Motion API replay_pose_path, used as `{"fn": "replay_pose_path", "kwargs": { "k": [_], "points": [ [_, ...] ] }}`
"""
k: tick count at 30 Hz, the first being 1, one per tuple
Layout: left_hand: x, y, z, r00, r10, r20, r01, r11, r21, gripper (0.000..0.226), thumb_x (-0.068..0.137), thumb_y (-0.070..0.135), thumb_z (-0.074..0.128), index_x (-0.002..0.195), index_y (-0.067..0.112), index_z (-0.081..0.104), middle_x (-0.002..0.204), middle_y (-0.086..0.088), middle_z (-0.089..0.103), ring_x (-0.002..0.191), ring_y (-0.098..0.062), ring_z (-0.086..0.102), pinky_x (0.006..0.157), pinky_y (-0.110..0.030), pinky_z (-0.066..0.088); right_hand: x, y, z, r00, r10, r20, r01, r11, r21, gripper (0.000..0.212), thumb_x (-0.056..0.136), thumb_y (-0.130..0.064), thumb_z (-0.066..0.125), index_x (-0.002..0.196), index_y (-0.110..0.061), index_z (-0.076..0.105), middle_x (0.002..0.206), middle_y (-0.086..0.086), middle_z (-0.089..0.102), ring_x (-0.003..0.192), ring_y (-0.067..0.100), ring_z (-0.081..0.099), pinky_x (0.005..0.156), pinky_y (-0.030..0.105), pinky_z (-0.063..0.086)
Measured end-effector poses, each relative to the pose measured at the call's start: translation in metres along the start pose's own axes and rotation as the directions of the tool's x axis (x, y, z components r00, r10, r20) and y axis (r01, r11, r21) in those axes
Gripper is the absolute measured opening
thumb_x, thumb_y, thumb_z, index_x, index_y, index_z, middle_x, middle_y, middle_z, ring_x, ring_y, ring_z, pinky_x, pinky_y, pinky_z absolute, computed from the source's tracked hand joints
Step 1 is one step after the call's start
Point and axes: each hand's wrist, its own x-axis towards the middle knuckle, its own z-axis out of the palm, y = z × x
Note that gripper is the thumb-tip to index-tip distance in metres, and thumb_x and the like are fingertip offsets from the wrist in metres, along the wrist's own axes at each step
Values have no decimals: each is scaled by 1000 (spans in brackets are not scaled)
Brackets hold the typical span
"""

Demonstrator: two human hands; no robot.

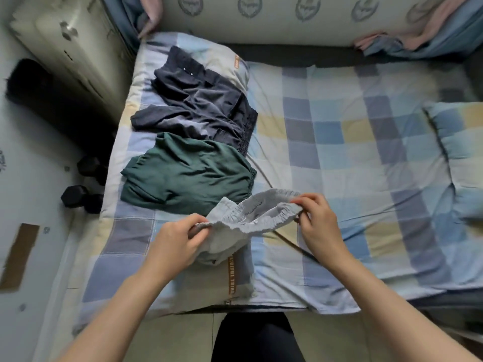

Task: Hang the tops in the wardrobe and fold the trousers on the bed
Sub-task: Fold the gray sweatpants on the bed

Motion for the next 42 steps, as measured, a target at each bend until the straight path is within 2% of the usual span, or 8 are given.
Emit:
{"fn": "replay_pose_path", "kwargs": {
  "k": [10,16,20,24,30,35,39,42],
  "points": [
    [-20,153,-13,915,185,360,-90,960,-265,38,97,46,50,80,21,73,49,12,48,50,-5,43,57,-25,39,-54,-78,-107,993,116,1,-89,751,654,47,85,15,33,94,-14,69,104,5,69,102,18,64,87,31,51],
    [6,206,-9,949,315,27,-305,934,-185,17,83,26,71,88,23,56,75,13,56,67,-2,53,65,-23,46,-77,-86,-169,979,-21,201,-163,506,847,25,75,1,48,80,-8,71,87,12,70,77,21,65,67,28,55],
    [20,244,5,855,422,302,-347,897,-272,31,82,33,69,111,23,62,102,5,61,95,-8,57,88,-32,48,-82,-68,-205,976,-114,186,-112,470,876,24,76,-1,47,77,-4,70,82,15,67,78,28,63,73,35,54],
    [21,295,40,914,332,233,-218,886,-409,22,84,32,58,85,10,62,80,-13,65,70,-17,56,69,-45,51,-76,-32,-246,996,20,90,-89,479,874,28,94,-8,38,97,1,65,91,17,66,84,28,63,76,36,52],
    [23,394,75,977,201,-74,-212,845,-491,20,90,11,60,75,1,54,63,-10,50,58,-13,41,55,-32,33,-85,57,-297,996,5,87,-42,903,427,48,87,-32,62,132,-27,47,130,-6,47,111,4,53,92,25,49],
    [21,456,112,979,129,-156,-183,891,-414,20,85,15,62,70,5,54,58,-3,49,54,-13,39,52,-31,33,-112,105,-298,916,-156,-370,233,957,173,25,89,0,55,106,-17,49,101,1,49,93,10,51,81,19,43],
    [19,484,120,975,131,-178,-193,900,-392,21,86,13,63,68,9,54,57,1,47,53,-11,38,51,-30,32,-108,149,-291,898,-436,66,441,891,-112,17,90,-14,43,100,-11,56,98,6,58,79,17,56,70,17,39],
    [26,487,106,961,109,-254,-202,904,-377,21,85,18,64,70,7,56,61,-10,51,56,-14,40,53,-33,34,-93,195,-285,833,-470,293,553,690,-466,36,93,-39,38,111,-16,59,99,6,68,90,28,66,86,48,47]
  ]
}}
